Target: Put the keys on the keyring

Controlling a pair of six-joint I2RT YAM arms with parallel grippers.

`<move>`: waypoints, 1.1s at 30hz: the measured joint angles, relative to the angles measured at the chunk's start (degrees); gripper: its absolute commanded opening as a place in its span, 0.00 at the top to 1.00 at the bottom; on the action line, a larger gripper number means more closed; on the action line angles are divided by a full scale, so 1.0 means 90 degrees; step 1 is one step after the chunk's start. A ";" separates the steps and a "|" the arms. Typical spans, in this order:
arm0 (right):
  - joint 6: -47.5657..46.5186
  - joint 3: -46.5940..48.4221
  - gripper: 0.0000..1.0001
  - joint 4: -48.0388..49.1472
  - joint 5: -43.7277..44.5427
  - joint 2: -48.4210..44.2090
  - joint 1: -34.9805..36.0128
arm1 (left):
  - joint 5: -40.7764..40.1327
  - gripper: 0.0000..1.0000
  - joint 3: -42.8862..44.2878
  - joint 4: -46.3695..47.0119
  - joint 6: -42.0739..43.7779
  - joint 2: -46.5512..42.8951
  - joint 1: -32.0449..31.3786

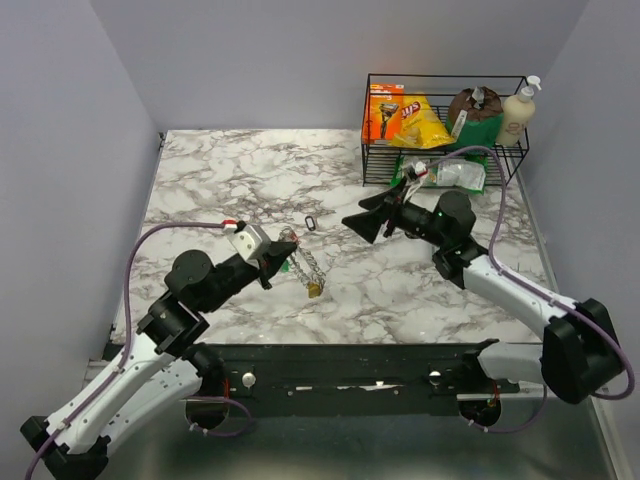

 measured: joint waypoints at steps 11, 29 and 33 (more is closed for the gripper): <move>-0.0078 0.2307 0.05 -0.1348 -0.0134 0.2540 -0.0126 | -0.0692 1.00 0.0988 -0.1304 0.0117 0.0262 0.0172; -0.0571 0.5413 0.12 -0.4255 0.0916 0.5236 0.0080 | 0.1511 1.00 0.1702 -0.1797 0.0160 0.1936 0.2261; -0.0515 0.6193 0.14 -0.4923 0.1195 0.5778 0.0211 | 0.1800 1.00 0.1715 -0.1807 0.0262 0.2001 0.2679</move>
